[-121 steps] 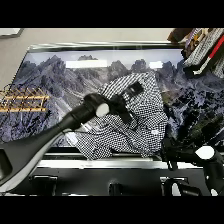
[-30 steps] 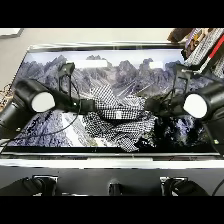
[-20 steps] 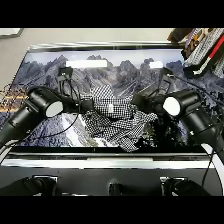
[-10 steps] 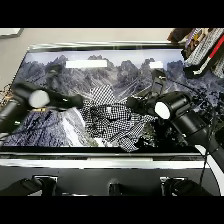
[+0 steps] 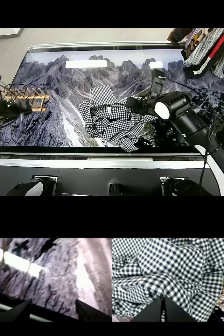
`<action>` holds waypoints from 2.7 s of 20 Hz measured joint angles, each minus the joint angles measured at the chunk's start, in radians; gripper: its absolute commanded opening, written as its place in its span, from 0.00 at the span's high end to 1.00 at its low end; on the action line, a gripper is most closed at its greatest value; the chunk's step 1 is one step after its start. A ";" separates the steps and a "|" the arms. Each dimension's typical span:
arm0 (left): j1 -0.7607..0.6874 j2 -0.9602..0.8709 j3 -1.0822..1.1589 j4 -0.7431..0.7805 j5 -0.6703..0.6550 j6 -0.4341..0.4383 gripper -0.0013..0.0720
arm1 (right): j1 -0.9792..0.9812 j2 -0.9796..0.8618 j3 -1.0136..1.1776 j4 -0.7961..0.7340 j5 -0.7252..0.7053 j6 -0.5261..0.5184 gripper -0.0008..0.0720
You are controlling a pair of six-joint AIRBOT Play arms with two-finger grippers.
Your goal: Fold the clothes and pants, and hang the long-sleeved shirts on hangers.
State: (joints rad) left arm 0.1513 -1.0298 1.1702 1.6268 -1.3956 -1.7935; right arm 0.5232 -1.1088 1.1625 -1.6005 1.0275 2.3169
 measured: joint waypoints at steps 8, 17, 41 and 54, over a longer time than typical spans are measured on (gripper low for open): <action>0.227 0.011 -0.212 0.066 0.053 0.102 0.00 | 0.000 0.000 0.000 0.000 0.004 -0.003 0.94; 0.299 0.009 -0.418 -0.005 0.275 0.410 0.00 | 0.000 0.000 0.000 -0.008 0.019 -0.003 0.94; 0.299 -0.139 -0.564 -0.042 0.550 0.515 0.87 | 0.000 0.000 0.000 -0.008 0.022 0.020 0.94; 0.300 -0.109 -0.456 -0.098 0.486 0.515 0.96 | 0.000 0.000 0.000 -0.011 0.053 0.028 0.94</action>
State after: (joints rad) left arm 0.4511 -1.1385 0.7143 1.5284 -0.9096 -1.2781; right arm 0.5232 -1.1091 1.1622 -1.6112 1.0809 2.3447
